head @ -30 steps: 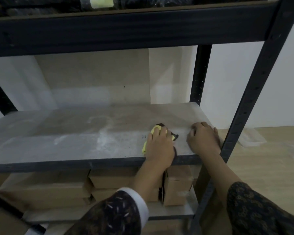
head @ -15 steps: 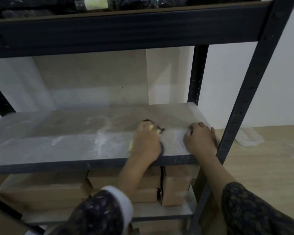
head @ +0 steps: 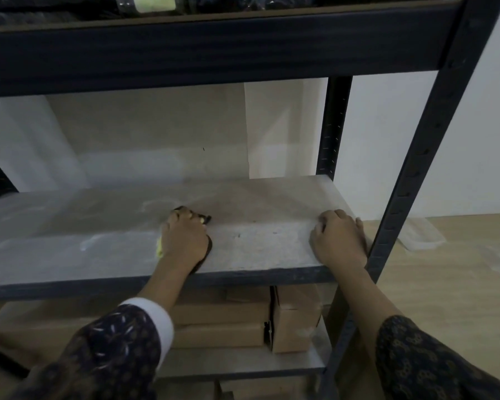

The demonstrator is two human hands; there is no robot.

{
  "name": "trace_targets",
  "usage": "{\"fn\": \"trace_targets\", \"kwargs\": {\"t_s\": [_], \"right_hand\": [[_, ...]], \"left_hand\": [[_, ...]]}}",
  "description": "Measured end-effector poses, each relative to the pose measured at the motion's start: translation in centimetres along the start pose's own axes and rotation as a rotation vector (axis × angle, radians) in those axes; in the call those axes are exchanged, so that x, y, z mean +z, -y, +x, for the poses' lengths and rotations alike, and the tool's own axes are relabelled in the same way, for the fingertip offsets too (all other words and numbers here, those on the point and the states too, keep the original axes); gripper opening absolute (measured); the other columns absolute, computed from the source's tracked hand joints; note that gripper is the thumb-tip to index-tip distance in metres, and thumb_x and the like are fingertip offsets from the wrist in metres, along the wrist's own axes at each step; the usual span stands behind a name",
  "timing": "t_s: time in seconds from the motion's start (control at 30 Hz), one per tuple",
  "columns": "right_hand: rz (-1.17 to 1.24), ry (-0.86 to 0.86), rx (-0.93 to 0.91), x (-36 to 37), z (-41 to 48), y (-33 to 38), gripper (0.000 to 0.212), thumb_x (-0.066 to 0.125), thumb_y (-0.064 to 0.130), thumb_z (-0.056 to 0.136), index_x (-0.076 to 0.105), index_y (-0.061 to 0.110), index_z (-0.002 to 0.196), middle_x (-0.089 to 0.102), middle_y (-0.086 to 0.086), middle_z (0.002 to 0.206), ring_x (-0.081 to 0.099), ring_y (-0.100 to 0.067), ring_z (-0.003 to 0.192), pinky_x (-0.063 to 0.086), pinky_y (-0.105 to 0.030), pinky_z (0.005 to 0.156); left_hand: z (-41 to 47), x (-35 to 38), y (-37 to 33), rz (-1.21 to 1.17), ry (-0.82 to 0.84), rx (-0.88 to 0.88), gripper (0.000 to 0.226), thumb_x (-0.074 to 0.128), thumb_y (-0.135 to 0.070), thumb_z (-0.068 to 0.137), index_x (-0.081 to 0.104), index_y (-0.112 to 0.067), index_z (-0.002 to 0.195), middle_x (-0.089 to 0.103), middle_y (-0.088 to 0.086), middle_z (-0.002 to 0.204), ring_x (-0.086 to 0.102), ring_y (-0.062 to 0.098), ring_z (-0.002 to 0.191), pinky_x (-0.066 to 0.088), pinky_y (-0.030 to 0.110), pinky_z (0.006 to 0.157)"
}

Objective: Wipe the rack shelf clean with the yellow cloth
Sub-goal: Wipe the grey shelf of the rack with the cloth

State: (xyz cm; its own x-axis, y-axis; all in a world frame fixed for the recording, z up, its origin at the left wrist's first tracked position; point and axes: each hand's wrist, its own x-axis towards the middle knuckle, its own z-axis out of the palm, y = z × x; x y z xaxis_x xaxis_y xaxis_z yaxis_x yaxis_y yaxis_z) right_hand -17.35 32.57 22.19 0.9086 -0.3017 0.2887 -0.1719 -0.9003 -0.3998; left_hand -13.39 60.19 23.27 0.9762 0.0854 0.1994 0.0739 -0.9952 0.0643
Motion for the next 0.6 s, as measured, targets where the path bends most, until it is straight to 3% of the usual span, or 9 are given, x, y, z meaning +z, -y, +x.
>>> {"fn": "trace_targets", "kwargs": {"t_s": [0.13, 0.27, 0.43, 0.5, 0.6], "right_hand": [[0.061, -0.034, 0.068, 0.0, -0.2, 0.3, 0.037, 0.042, 0.025, 0.096, 0.05, 0.016, 0.131, 0.053, -0.006, 0.135, 0.047, -0.027, 0.125, 0.031, -0.045, 0.115], [0.252, -0.095, 0.096, -0.2, -0.3, 0.5, 0.039, 0.041, 0.018, 0.097, 0.042, 0.016, 0.136, 0.046, -0.006, 0.139, 0.044, -0.026, 0.127, 0.044, -0.045, 0.104], [0.602, -0.239, 0.142, -1.1, -0.8, 0.4, 0.039, 0.035, 0.018, 0.1, 0.037, 0.016, 0.14, 0.041, -0.003, 0.144, 0.04, -0.019, 0.132, 0.029, -0.025, 0.104], [0.649, -0.276, 0.14, -1.0, -0.9, 0.4, 0.04, 0.034, 0.02, 0.1, 0.037, 0.016, 0.141, 0.043, -0.004, 0.143, 0.041, -0.02, 0.131, 0.03, -0.027, 0.107], [0.531, -0.217, 0.163, -0.6, -0.4, 0.2, 0.041, 0.038, 0.019, 0.098, 0.039, 0.016, 0.139, 0.045, -0.007, 0.14, 0.042, -0.023, 0.13, 0.036, -0.039, 0.11]], "left_hand": [[-0.4, -0.7, -4.0, -0.004, -0.075, 0.181, 0.035, 0.04, -0.018, 0.092, 0.054, -0.006, 0.122, 0.043, 0.016, 0.132, 0.037, 0.037, 0.117, 0.034, 0.042, 0.097], [-1.0, -0.2, -8.8, -0.13, -0.028, 0.143, 0.038, 0.041, -0.018, 0.093, 0.049, -0.007, 0.128, 0.038, 0.014, 0.136, 0.032, 0.036, 0.124, 0.031, 0.043, 0.101], [-2.4, -0.7, -16.4, -0.299, -0.127, 0.481, 0.036, 0.048, -0.014, 0.087, 0.053, -0.011, 0.122, 0.044, 0.009, 0.132, 0.037, 0.031, 0.121, 0.036, 0.04, 0.099], [-2.6, 0.1, -18.9, -0.275, -0.053, 0.598, 0.035, 0.048, -0.022, 0.091, 0.051, -0.013, 0.124, 0.043, 0.008, 0.136, 0.035, 0.029, 0.124, 0.033, 0.04, 0.102], [-1.4, 1.1, -20.1, -0.168, -0.044, 0.643, 0.036, 0.045, -0.028, 0.093, 0.048, -0.015, 0.127, 0.04, 0.007, 0.14, 0.031, 0.028, 0.128, 0.029, 0.041, 0.104]]}}
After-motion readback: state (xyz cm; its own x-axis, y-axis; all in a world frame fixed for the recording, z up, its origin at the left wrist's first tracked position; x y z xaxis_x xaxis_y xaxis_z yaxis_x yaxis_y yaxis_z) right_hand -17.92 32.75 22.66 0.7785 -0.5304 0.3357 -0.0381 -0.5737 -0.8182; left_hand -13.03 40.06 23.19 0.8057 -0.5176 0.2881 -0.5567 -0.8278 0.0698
